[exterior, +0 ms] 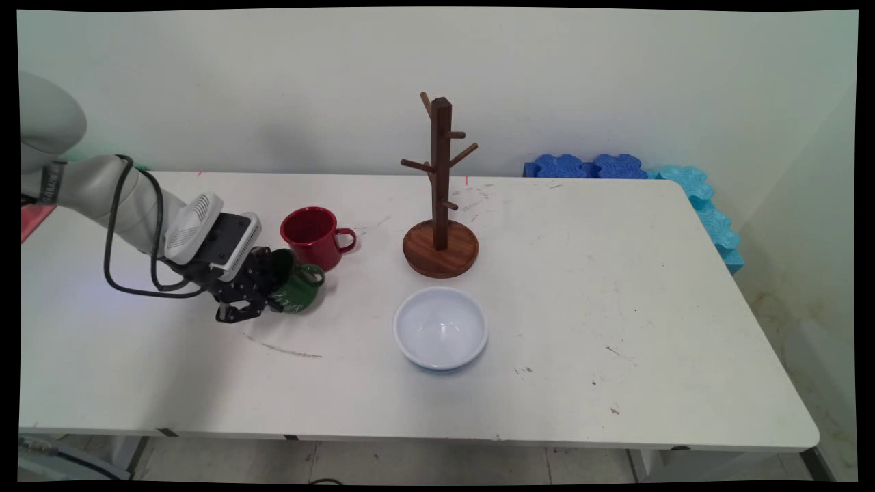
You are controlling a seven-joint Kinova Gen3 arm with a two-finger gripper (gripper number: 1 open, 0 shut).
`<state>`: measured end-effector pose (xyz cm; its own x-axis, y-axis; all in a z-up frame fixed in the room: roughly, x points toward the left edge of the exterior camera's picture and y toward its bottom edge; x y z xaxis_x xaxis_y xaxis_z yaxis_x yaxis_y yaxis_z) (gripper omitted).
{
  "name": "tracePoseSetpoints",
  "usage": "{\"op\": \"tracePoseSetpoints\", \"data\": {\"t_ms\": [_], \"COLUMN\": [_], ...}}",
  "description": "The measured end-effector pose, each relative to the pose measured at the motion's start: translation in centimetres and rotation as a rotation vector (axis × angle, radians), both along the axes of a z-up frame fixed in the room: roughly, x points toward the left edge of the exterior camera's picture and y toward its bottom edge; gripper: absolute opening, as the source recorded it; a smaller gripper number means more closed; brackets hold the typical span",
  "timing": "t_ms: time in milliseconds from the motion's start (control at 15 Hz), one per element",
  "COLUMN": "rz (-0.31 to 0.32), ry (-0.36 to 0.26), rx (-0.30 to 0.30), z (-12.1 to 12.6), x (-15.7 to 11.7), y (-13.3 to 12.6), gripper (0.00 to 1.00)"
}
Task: Place the picked object on the table
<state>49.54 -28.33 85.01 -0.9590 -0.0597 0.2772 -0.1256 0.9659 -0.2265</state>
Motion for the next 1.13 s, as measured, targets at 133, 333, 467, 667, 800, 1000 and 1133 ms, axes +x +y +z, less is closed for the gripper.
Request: {"op": "tracePoseSetpoints", "data": {"t_ms": [133,333,467,667,800,1000,1133], "rz": [0.001,0.001,0.002,0.003,0.003,0.004,0.004], "ry": [-0.004,-0.009,-0.011,-0.013,-0.013,-0.013,-0.012], "rx": [0.002,0.005,0.006,0.007,0.007,0.005,0.001], "z": [-0.2,-0.5,-0.66,-0.83,-0.94,-1.03,-1.02], "x": [0.03,0.05,0.05,0.05,0.05,0.04,0.03], "y": [0.01,-0.01,-0.04,-0.12,-0.19,-0.38,-0.52], "gripper": [0.0,0.0,0.0,1.0,1.0,1.0,1.0]}}
